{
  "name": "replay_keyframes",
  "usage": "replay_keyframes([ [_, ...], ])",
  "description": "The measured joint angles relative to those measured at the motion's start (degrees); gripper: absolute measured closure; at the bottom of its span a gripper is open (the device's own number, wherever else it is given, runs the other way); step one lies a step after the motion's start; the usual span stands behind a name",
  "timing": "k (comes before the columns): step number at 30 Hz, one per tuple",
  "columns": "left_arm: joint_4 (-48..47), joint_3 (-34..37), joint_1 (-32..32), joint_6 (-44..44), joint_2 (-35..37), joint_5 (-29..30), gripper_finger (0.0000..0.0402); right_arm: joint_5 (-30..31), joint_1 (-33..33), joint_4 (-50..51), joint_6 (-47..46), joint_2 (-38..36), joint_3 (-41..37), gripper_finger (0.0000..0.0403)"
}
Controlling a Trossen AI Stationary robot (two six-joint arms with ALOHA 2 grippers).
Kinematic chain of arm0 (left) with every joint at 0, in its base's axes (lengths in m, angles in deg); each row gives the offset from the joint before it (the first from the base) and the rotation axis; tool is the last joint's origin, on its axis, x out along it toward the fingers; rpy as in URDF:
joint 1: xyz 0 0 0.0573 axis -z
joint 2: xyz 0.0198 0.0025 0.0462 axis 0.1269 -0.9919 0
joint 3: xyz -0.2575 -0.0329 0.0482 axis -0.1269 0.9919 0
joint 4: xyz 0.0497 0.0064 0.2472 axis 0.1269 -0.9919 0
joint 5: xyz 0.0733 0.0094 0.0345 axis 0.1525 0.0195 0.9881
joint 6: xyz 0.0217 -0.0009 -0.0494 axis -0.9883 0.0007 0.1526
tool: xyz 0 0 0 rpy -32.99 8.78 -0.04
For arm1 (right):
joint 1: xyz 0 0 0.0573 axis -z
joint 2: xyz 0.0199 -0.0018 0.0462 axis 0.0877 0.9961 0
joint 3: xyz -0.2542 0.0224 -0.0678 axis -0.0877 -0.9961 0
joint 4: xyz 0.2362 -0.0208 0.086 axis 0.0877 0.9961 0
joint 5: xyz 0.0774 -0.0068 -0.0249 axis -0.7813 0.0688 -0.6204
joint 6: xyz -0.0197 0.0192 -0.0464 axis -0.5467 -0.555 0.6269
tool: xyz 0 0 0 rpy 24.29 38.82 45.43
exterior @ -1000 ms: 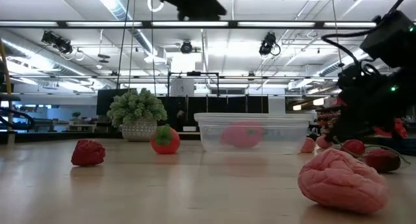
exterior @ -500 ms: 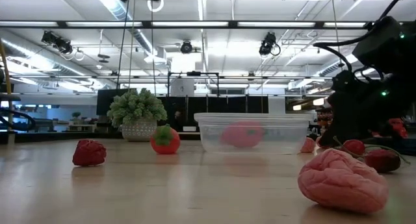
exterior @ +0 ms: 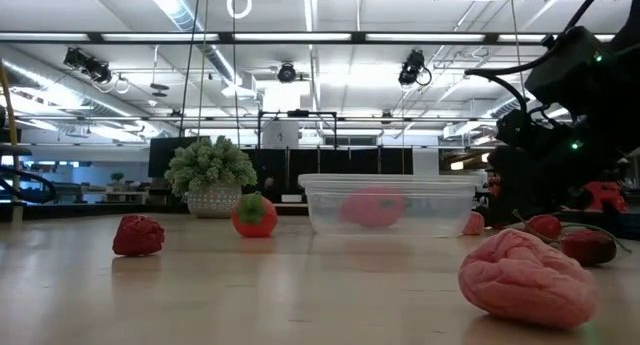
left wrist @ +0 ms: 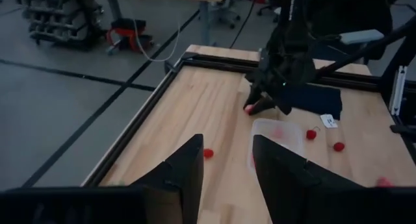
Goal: Pick and placing Produce into tupperware
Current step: Put the pink peach into the transparent bin
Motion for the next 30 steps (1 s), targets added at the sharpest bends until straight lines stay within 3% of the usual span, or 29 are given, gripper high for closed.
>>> replay_keyframes([
  [11, -2.1, 0.0, 0.0, 0.1, 1.7, 2.1, 0.0268, -0.6, 0.0, 0.4, -1.6, -0.2, 0.1, 0.0318],
  [17, -3.4, 0.0, 0.0, -1.5, 1.7, 2.1, 0.0264, -1.1, 0.0, 0.5, -1.6, -1.7, 0.1, 0.0321],
  [22, -5.2, 0.0, 0.0, -1.4, 1.7, 2.1, 0.0265, -5.3, -0.2, 0.9, 0.4, -5.7, 0.0, 0.0323],
  [30, -5.9, 0.0, 0.0, -1.3, 1.7, 2.1, 0.0273, -4.0, -0.2, 1.0, 2.8, -8.8, 0.0, 0.0325],
])
